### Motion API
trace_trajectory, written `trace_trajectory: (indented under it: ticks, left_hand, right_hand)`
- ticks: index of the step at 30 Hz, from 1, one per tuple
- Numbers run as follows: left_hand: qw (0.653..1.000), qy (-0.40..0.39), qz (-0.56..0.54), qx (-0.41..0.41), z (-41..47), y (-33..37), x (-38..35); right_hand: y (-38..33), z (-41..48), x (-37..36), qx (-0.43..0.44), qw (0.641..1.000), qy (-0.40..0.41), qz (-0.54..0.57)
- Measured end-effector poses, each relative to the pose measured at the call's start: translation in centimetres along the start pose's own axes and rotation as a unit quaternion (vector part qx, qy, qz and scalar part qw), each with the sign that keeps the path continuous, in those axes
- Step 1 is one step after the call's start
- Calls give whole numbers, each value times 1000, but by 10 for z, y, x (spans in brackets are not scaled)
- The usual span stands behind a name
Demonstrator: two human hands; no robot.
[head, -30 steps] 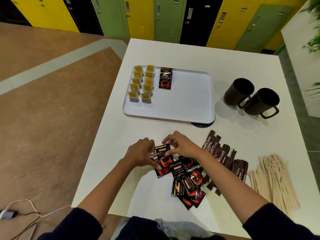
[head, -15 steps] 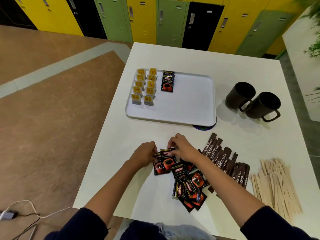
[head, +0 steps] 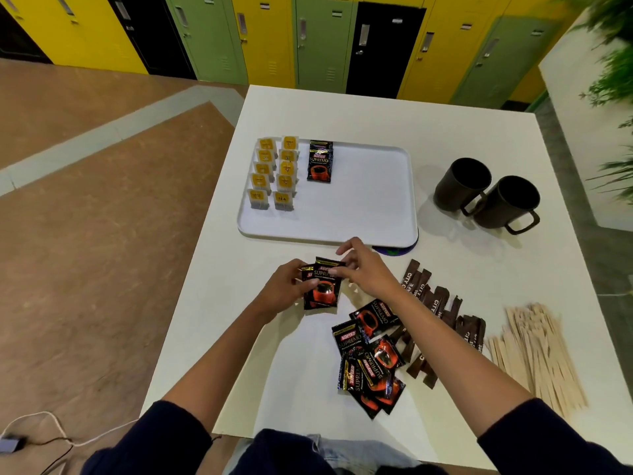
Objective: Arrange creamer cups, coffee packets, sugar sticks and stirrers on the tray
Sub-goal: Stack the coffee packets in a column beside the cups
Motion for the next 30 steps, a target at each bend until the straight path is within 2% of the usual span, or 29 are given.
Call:
trace_trajectory:
  ticks: [3, 6, 8, 12, 16, 20, 23, 27, 30]
  left_hand:
    - [999, 35, 17, 3, 3, -5, 9]
    - [998, 67, 9, 11, 4, -8, 18]
    - [997, 80, 0, 6, 5, -5, 20]
    - [996, 87, -20, -4, 5, -1, 18]
    - [997, 76, -4, -15, 7, 2, 16]
    - [997, 67, 35, -23, 8, 2, 16]
    - [997, 46, 51, -31, 8, 6, 11]
    - [997, -2, 66, -46, 9, 14, 1]
    - [997, -34, 53, -43, 10, 17, -5]
  right_hand:
    - [13, -7, 3, -31, 999, -30, -16]
    - [21, -20, -14, -18, 978, -153, -144]
    - [25, -29, -27, 1, 954, -204, -221]
    - [40, -33, -43, -9, 931, -214, -295]
    - [41, -32, -41, -15, 940, -197, -278]
    - [25, -29, -21, -42, 963, -210, -166]
    - [10, -18, 3, -52, 980, -172, -88]
    - [-16, 3, 35, -10, 999, -35, -20]
    - [-33, 9, 48, 30, 998, 48, -29]
Point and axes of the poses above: each hand's wrist, its own z-axis towards the middle knuckle, its own x-axis out of the back of the hand, y = z × x, the point moved 10 cm from there along z, towards the middle knuckle, and after that the axes turned 11 degrees about -x, right-handed, at the moved point
